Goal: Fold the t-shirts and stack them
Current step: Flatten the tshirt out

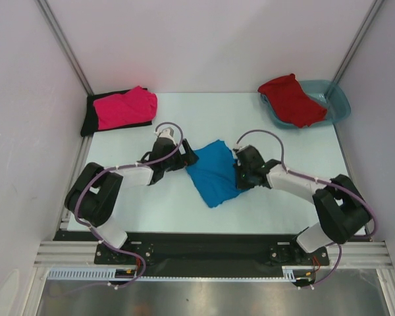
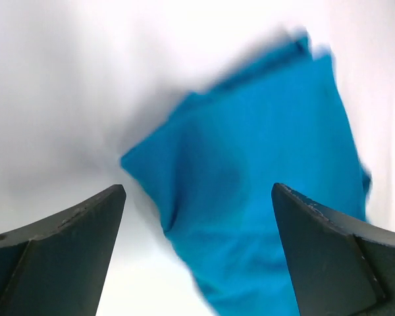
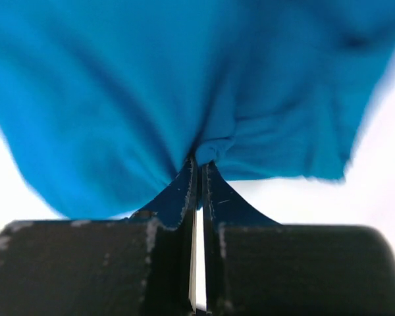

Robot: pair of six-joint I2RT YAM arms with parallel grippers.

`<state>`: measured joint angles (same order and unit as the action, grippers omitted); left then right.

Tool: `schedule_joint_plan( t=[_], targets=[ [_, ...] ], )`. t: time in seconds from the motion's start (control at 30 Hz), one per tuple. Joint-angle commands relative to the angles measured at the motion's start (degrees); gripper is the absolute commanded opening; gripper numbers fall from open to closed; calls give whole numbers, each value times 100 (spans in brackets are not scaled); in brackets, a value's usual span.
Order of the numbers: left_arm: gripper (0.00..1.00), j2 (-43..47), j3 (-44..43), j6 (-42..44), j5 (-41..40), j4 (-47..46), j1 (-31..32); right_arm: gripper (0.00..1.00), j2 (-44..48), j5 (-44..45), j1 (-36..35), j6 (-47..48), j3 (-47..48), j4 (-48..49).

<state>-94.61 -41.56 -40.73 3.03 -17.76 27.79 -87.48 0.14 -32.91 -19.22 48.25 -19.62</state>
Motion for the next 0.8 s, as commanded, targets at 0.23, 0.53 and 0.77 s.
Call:
schedule_joint_plan(
  t=[0.23, 0.53, 0.77],
  targets=[
    [100, -23, -2145, 1453, -233, 1354, -90, 8, 987, 591, -2184, -1321, 175, -744],
    [100, 838, -1488, 1463, 347, 1434, 235, 77, 1286, 2500, -1363, -339, 519, -1028],
    [100, 1164, -854, 1357, 23, 1477, 1438, 76, 707, 1656, -41, 225, 387, -131]
  ],
)
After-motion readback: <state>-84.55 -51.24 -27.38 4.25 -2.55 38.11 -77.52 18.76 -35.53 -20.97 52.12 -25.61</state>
